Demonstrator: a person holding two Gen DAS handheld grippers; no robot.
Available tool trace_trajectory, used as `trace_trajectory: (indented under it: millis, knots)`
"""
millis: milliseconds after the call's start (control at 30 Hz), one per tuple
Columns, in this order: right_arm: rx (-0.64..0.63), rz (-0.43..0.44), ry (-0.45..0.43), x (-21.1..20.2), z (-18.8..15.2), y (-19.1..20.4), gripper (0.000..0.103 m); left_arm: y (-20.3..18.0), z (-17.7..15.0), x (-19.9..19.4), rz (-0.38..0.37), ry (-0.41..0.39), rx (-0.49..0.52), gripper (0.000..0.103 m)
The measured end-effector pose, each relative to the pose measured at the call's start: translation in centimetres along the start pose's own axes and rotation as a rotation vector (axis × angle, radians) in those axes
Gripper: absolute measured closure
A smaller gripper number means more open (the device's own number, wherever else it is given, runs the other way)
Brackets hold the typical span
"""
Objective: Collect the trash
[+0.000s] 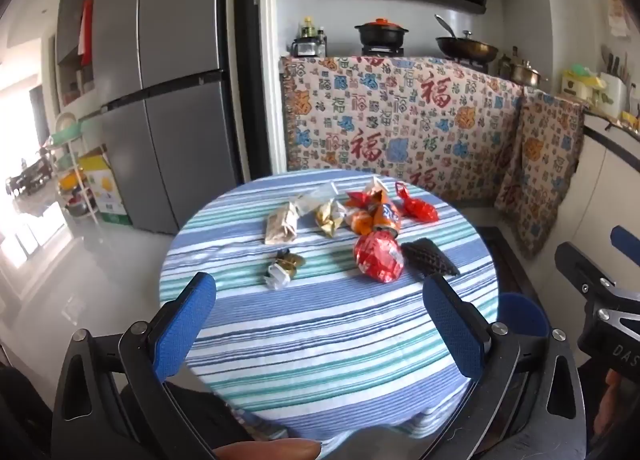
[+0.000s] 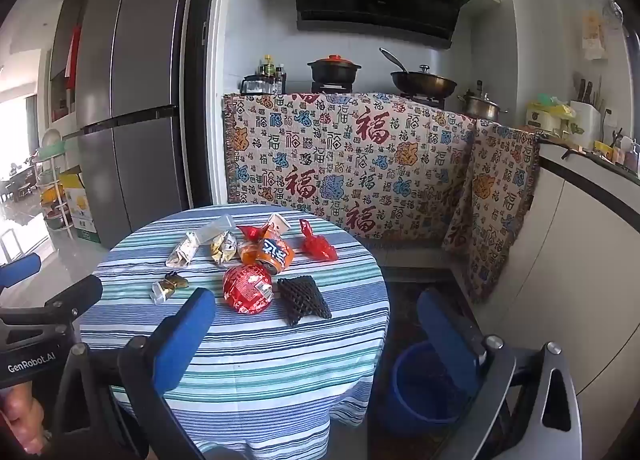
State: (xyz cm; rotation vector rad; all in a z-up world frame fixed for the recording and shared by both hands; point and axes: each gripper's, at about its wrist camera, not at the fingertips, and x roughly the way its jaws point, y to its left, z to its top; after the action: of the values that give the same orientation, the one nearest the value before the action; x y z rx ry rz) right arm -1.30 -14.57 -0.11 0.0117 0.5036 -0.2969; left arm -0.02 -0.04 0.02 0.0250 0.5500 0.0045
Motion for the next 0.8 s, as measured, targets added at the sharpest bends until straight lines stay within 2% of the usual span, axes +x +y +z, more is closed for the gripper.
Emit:
trace_trajectory:
  millis: [800]
  knots:
    - [-0.009,-0.003,0.000,-0.05,0.02,0.17,0.000,-0.09,-0.05,-0.08,-0.005,0.001,-0.003,0.000]
